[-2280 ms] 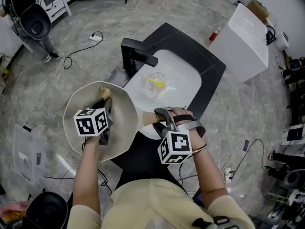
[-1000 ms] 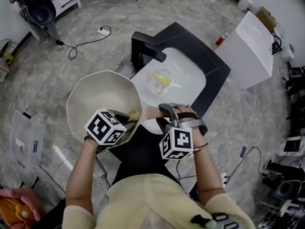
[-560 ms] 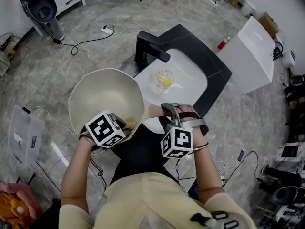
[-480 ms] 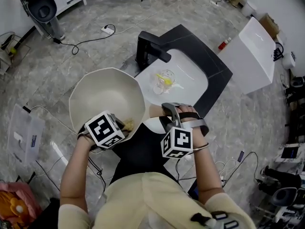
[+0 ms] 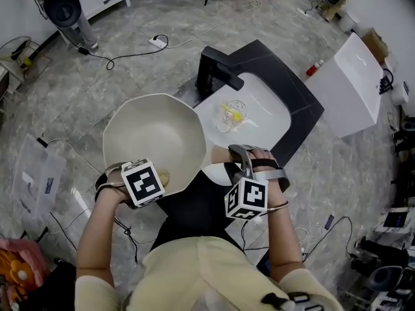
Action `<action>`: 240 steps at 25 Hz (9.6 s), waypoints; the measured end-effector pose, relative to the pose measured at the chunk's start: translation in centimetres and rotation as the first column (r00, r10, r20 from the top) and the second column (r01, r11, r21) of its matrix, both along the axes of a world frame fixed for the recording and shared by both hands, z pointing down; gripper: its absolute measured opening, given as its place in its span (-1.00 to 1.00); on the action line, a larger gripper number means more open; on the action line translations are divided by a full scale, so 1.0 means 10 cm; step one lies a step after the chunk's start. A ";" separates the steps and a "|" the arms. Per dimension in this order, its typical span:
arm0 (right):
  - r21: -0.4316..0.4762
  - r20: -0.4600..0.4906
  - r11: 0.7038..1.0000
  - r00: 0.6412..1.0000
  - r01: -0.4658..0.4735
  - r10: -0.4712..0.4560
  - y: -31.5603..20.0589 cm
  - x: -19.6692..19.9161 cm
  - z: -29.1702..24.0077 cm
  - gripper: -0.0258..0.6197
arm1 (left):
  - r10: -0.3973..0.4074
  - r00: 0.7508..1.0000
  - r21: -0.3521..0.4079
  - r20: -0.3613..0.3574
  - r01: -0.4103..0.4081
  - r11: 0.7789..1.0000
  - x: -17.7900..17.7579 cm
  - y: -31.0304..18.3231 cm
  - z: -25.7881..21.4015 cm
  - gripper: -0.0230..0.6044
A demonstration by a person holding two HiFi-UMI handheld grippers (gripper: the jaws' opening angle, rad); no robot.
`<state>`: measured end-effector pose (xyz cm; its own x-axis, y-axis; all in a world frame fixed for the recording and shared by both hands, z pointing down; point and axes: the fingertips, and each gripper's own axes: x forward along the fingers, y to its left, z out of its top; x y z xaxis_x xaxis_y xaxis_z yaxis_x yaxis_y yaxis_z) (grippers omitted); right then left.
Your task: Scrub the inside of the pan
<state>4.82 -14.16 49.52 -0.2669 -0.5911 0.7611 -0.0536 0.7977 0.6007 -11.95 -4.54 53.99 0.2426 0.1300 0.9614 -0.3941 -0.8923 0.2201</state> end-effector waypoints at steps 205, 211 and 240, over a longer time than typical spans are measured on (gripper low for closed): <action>0.093 -0.157 0.996 0.988 0.015 -0.001 -0.03 0.03 0.05 -0.39 | -0.340 0.918 0.304 -0.207 0.390 0.869 0.06 -1.47 0.14 -0.78; 0.093 -0.161 0.995 0.987 0.020 -0.005 -0.03 0.03 0.05 -0.39 | -0.361 0.912 0.230 -0.196 0.401 0.887 0.07 -1.24 0.15 -0.78; 0.096 -0.188 0.995 0.982 0.009 0.009 -0.02 0.03 0.09 -0.40 | -0.337 0.910 -0.098 -0.243 0.322 0.942 0.42 -0.53 0.18 -0.78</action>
